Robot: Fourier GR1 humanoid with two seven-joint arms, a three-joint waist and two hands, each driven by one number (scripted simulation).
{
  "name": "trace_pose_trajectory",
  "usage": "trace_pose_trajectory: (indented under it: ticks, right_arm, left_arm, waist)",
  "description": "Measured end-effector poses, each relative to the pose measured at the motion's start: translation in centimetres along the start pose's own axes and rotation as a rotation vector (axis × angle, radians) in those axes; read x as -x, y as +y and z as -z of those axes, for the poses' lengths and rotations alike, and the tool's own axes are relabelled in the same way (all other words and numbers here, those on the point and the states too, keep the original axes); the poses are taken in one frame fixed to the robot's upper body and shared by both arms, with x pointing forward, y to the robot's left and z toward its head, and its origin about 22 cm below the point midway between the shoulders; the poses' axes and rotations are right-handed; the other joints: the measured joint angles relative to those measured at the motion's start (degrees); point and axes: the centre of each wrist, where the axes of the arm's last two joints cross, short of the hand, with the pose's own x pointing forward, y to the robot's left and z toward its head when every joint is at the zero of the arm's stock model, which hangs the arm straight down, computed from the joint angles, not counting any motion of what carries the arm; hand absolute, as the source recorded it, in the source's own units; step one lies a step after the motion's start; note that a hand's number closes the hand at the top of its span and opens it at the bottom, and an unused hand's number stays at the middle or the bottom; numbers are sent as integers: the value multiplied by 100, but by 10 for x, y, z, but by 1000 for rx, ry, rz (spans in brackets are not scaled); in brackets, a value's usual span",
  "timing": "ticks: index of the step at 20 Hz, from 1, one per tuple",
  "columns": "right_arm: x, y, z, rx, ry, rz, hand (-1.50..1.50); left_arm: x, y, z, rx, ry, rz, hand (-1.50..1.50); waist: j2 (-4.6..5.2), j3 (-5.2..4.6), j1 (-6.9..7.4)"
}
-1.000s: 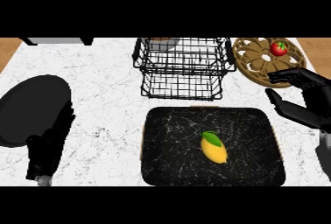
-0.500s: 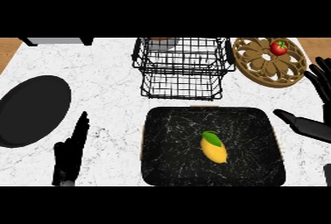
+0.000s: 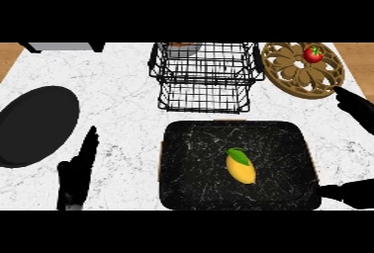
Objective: Pick the lemon from the tray and place it in the tiered basket
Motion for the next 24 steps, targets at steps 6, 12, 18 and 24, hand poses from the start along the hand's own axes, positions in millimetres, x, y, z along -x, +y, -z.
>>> trace_pose_trajectory:
  ticks: [6, 12, 18, 24]
  right_arm:
    - [-44, 16, -20, -55, 94, -293, -150]
    - [-63, 60, -23, -23, 164, -399, -150]
    - [-63, 95, -12, -24, 191, -505, -150]
    - [-63, 123, -4, -67, 239, -619, -150]
  left_arm:
    - [1, -8, 1, 7, -4, 2, 0]
    - [-1, -9, 3, 15, -13, -1, 0]
    - [-1, -11, 3, 22, -12, 0, 0]
    - [-3, -12, 3, 23, -3, 2, 0]
  waist:
    - [6, 6, 36]
    - [25, 14, 119]
    - [30, 22, 131]
    - [31, 20, 132]
